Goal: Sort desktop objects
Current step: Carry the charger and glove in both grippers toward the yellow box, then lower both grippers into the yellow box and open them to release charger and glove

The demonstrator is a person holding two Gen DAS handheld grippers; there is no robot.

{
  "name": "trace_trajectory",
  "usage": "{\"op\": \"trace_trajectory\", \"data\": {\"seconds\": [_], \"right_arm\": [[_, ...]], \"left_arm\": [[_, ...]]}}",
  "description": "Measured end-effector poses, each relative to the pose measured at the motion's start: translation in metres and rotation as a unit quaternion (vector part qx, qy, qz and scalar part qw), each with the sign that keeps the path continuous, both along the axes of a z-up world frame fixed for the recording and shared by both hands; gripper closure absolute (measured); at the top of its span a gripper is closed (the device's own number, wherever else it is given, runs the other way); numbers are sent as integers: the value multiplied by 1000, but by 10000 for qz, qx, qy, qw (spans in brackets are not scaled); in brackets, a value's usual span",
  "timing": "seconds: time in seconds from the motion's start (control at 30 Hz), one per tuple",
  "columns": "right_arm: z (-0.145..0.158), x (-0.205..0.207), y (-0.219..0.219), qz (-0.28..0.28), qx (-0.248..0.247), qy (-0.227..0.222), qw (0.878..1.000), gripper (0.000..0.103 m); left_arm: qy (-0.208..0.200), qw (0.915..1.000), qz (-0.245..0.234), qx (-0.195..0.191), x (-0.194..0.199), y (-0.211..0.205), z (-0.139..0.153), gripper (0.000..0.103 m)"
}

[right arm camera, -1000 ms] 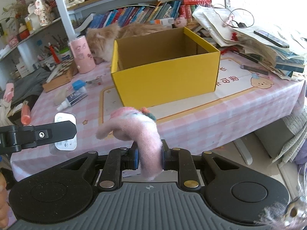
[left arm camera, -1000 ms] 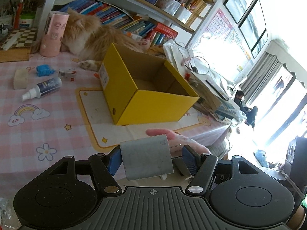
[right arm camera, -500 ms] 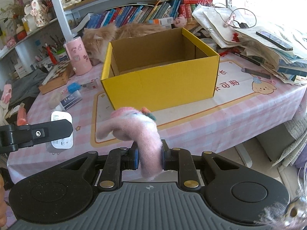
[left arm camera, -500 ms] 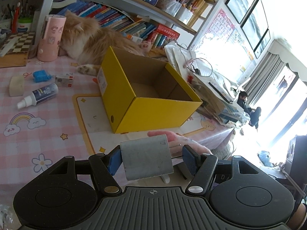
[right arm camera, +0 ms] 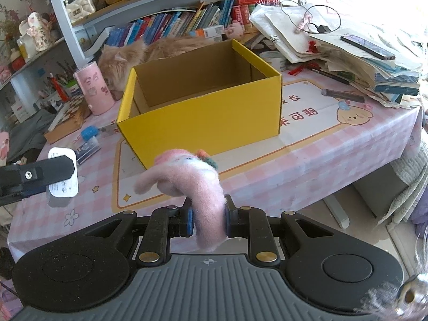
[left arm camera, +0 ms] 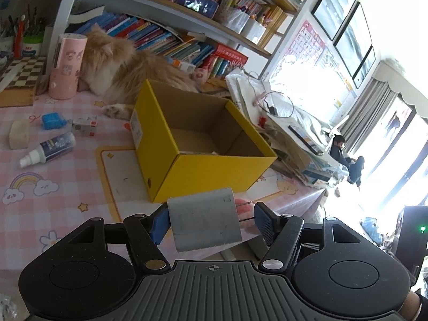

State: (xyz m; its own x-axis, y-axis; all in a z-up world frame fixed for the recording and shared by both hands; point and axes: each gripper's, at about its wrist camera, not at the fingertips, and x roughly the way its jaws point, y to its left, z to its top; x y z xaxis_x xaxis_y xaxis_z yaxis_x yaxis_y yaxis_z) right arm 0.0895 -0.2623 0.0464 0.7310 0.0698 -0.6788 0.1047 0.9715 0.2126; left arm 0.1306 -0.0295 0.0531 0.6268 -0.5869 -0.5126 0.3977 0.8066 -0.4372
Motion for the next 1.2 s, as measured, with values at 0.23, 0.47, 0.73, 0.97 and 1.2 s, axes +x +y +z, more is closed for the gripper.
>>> {"op": "trace_trajectory", "data": {"seconds": [0.23,0.47,0.73,0.97,1.2], "right_arm": [[7,-1,-15,-43,-37,-193,9998,84],[31,9,-34,40,-165,-667,9976,84],[62,46,-54,392,-265,-1271,9908,84],[73,87,-71,740,-281,-1541,9849,84],[54,138,-80,1243,-408,-1206,9840,84]], "left_arm": [[-231,9996,-121,60,3,-20,12,36],[-530,9984,-119,136,15,-41,26,36],[-859,9960,190,178,38,-60,40,36],[-1041,9931,456,294,65,-75,45,36],[-928,9929,463,583,101,-99,37,36]]}}
